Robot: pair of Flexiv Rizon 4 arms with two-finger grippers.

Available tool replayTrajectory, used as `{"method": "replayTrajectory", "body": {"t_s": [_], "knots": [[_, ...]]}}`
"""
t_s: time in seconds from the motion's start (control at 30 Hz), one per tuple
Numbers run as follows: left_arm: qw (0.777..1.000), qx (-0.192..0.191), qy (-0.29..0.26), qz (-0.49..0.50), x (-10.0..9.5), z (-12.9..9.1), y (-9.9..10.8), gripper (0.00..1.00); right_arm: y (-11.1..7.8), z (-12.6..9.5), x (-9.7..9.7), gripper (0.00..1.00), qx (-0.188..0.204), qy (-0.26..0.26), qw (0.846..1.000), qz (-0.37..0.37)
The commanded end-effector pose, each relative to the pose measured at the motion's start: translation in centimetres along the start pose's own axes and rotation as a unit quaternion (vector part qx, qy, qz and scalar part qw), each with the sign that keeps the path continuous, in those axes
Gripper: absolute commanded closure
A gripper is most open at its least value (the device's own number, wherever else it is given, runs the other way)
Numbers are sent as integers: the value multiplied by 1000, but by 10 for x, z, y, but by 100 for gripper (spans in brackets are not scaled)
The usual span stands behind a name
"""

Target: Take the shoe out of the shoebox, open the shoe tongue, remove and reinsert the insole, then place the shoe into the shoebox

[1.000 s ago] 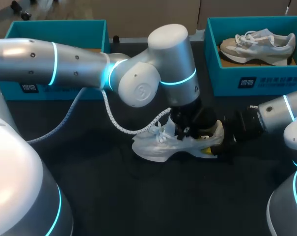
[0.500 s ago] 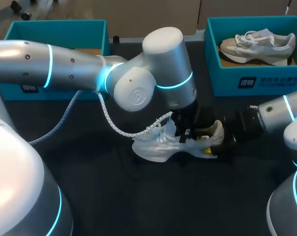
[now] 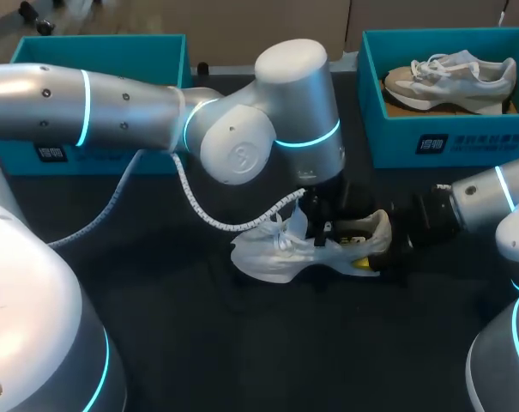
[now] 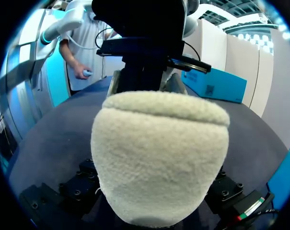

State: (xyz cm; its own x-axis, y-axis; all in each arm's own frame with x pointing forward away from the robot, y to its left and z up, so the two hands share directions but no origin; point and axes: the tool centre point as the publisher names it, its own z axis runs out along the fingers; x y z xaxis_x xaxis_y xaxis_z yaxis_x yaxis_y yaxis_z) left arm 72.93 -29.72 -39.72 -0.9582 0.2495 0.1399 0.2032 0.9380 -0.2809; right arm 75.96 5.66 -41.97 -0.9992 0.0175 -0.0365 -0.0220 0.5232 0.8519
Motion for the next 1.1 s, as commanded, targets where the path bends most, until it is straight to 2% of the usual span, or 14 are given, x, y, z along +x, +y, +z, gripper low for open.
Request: {"method": "replayTrajectory", "body": {"t_s": [0.03, 0.27, 0.57, 0.97, 1.0, 1.07, 1.1], "knots": [[1000, 0, -1, 0, 2, -1, 0, 100, -2, 5, 2, 100, 2, 0, 1000, 0], [1000, -8, 5, -16, 2, -4, -1, 100, -2, 5, 2, 100, 2, 0, 1000, 0], [999, -44, 7, -27, 9, -4, 1, 100, -2, 5, 2, 100, 2, 0, 1000, 0], [999, -41, 7, -25, 12, 9, 2, 100, -2, 5, 2, 100, 2, 0, 1000, 0], [999, -40, 4, -25, 11, 10, 2, 97, -2, 5, 2, 100, 2, 0, 1000, 0], [999, -42, 0, -25, 10, 10, 2, 78, -2, 5, 2, 100, 2, 0, 1000, 0], [999, -42, -3, -24, 9, 9, 2, 75, -2, 5, 2, 100, 2, 0, 1000, 0]]}}
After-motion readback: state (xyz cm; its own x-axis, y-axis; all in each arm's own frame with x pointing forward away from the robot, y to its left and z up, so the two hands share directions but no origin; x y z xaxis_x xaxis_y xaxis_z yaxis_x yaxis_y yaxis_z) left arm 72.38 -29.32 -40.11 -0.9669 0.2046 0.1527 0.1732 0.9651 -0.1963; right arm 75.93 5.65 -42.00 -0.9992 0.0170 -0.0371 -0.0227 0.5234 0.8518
